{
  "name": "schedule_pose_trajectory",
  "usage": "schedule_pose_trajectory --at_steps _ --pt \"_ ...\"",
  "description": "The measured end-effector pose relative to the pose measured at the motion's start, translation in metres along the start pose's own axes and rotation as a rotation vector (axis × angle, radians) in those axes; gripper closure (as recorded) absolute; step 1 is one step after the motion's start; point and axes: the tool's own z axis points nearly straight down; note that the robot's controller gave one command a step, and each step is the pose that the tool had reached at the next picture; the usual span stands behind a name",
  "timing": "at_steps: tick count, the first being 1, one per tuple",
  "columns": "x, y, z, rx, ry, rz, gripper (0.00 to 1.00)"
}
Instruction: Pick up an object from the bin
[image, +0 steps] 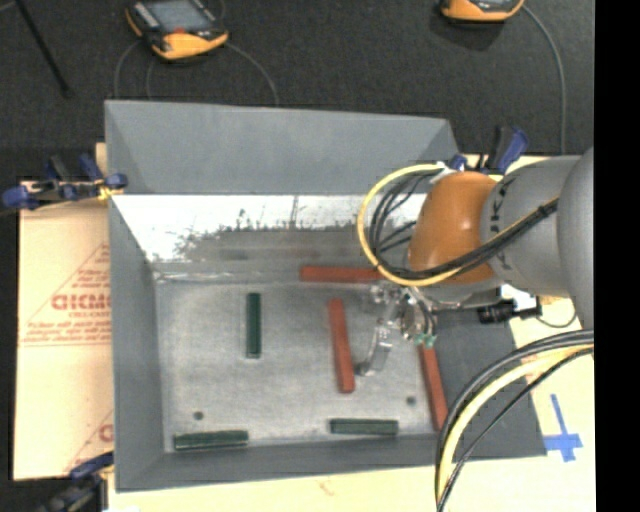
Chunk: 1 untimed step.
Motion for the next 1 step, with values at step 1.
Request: schedule_pose_trajectory --at_steps 1 --pt "-0.0006 -0.0004 -0.0006 0.0 -0.002 0.0 0.0"
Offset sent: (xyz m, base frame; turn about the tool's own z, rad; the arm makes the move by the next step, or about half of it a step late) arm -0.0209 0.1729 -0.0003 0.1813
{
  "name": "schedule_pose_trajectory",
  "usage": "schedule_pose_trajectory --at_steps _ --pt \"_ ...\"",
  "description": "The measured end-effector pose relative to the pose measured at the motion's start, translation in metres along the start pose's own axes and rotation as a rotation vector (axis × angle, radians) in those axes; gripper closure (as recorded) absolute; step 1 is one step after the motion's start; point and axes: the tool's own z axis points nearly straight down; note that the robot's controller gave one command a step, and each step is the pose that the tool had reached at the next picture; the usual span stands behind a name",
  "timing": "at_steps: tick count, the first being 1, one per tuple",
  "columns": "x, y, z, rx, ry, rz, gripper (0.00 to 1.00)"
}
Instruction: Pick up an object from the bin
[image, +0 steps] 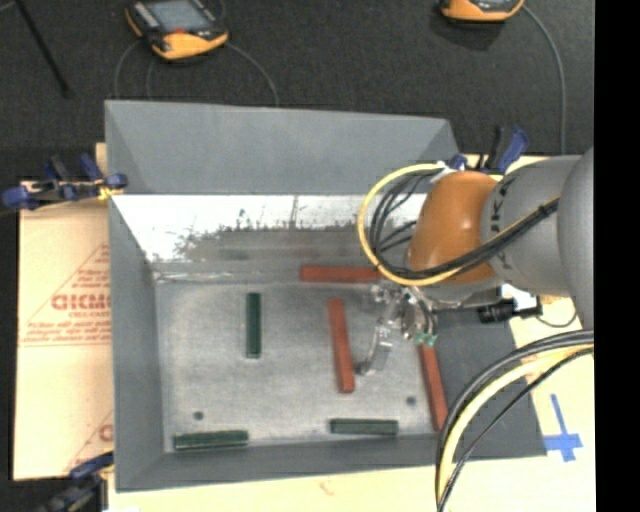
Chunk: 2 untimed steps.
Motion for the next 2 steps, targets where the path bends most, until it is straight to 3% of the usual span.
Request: schedule_pose_trajectory --at_steps 1,2 --pt "0.016 0.041 0.0 0.002 0.001 0.059 0.0" --pt "-0.006 0.071 0.0 -0.005 0.003 0.064 0.0"
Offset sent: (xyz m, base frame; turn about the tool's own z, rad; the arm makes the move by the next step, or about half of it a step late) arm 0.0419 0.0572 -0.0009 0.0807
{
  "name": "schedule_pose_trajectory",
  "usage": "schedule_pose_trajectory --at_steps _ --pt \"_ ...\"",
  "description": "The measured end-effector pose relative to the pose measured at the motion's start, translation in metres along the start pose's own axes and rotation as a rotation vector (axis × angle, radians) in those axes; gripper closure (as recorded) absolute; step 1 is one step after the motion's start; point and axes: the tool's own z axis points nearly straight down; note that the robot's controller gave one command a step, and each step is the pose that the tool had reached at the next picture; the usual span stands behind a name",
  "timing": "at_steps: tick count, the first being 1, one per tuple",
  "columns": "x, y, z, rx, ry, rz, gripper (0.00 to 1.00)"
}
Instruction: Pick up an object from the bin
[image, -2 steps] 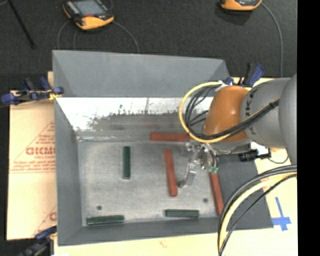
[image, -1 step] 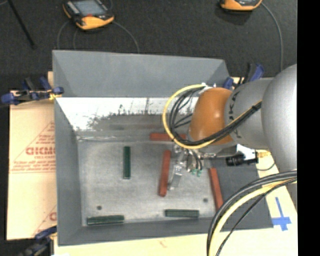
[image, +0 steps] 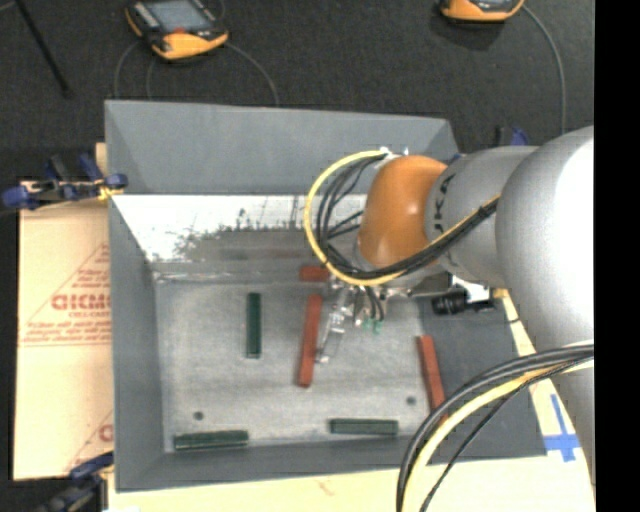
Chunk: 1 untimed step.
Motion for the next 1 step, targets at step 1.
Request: schedule_pose_trajectory --at_steps 1 --pt "0.0015 0.0204 -0.0001 0.005 -0.003 0.064 0.0"
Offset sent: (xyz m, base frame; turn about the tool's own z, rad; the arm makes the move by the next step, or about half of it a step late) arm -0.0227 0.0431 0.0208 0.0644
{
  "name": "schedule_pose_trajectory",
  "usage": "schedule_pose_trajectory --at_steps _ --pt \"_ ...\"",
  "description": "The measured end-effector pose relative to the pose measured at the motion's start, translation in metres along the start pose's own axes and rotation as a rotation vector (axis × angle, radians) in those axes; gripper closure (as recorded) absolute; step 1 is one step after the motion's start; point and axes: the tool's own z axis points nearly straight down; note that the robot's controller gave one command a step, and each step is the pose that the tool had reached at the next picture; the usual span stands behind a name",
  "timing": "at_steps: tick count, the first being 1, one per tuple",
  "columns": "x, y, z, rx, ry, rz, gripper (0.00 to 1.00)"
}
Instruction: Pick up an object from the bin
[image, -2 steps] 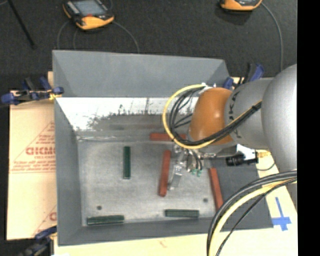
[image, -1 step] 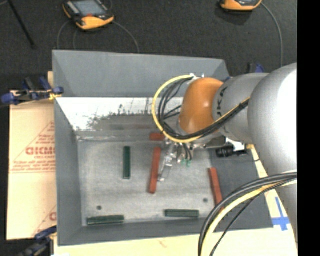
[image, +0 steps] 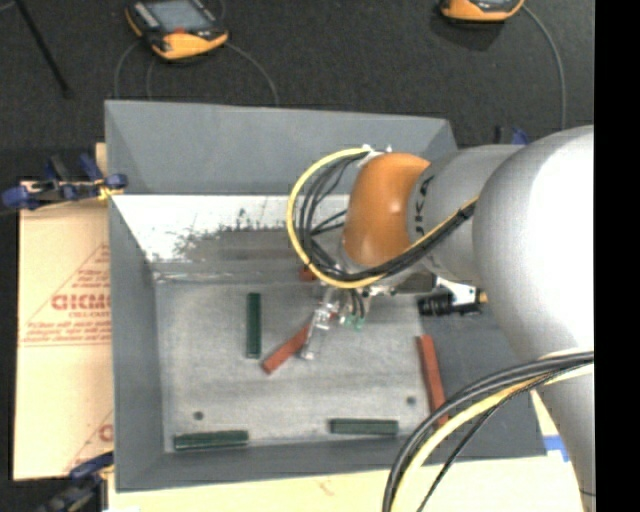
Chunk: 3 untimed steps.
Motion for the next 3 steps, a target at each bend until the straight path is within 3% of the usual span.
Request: schedule_pose_trajectory --at_steps 1,2,3 --pt "0.033 0.011 -0.021 0.001 0.003 -0.003 0.0" --pt "0.06 0.059 -0.001 -0.002 0.001 0.028 1.0" --pt "0.059 0.059 -0.001 -0.002 0.0 0.027 1.0"
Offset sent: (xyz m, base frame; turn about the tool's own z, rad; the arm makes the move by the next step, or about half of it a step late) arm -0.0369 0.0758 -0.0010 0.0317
